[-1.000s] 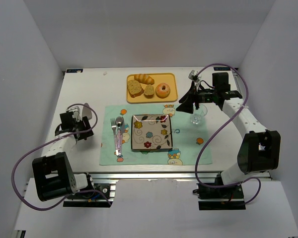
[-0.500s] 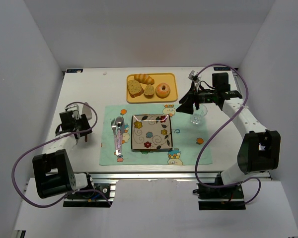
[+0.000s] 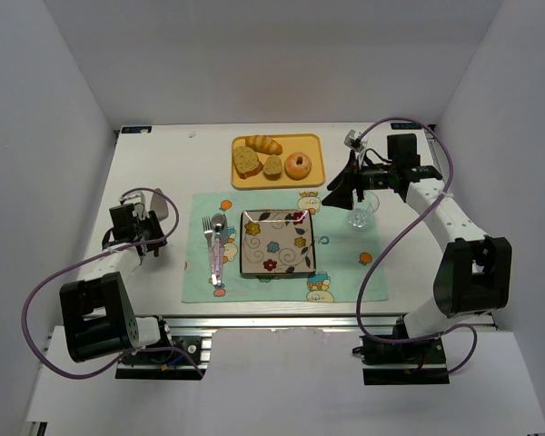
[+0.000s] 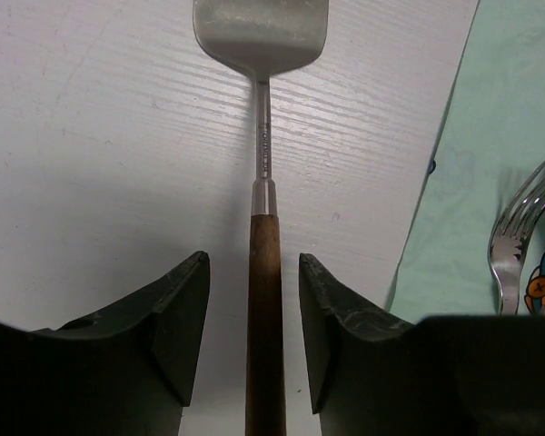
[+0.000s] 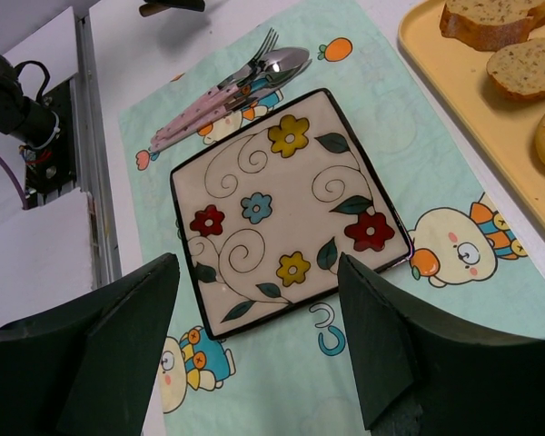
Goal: Place the bread
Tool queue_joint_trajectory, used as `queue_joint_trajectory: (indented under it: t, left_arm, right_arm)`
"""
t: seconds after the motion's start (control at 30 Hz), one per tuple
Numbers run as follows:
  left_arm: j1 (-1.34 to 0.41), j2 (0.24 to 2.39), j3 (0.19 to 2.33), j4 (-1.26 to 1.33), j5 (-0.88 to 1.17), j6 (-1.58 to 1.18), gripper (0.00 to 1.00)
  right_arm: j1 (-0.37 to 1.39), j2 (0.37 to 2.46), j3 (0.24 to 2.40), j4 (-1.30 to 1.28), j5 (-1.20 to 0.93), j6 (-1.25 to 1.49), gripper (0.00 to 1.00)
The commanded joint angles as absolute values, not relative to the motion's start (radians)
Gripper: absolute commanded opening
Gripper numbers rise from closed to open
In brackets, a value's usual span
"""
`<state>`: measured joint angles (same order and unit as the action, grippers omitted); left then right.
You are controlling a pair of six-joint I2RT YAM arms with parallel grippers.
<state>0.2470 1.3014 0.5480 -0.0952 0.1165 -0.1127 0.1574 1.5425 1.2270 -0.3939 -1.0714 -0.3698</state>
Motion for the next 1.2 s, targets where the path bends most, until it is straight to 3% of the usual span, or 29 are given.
queue_joint_trajectory:
  t: [0.0,0.1,0.23,0.8,1.07,1.17]
  left_arm:
    - [0.245,1.296,0.541,-0.072,0.124,-0.112,0.50]
    - [0.239,1.293,0.546,-0.080,0.109,-0.110,0.36]
    - [0.235,1.267,0.549,-0.086,0.101,-0.109,0.26]
    - [0.232,1.207,0.543,-0.109,0.071,-0.118,0.21]
    - [0.233,1.181,0.617,-0.158,0.089,-0.130,0.23]
    - [0.233,1.181,0.669,-0.208,0.135,-0.150,0.15]
  right_arm:
    - [0.155,1.548,1.258,-0.390,-1.077,-0.374,0.76]
    - [0.156,1.549,1.255,-0.388,-1.072,-0.374,0.76]
    - [0.155,1.546,1.253,-0.385,-1.068,-0.374,0.77]
    - [0.153,1.542,1.246,-0.383,-1.069,-0.376,0.79]
    - [0.153,1.539,1.244,-0.382,-1.071,-0.376,0.80]
    - [0.153,1.539,1.246,-0.382,-1.071,-0.376,0.80]
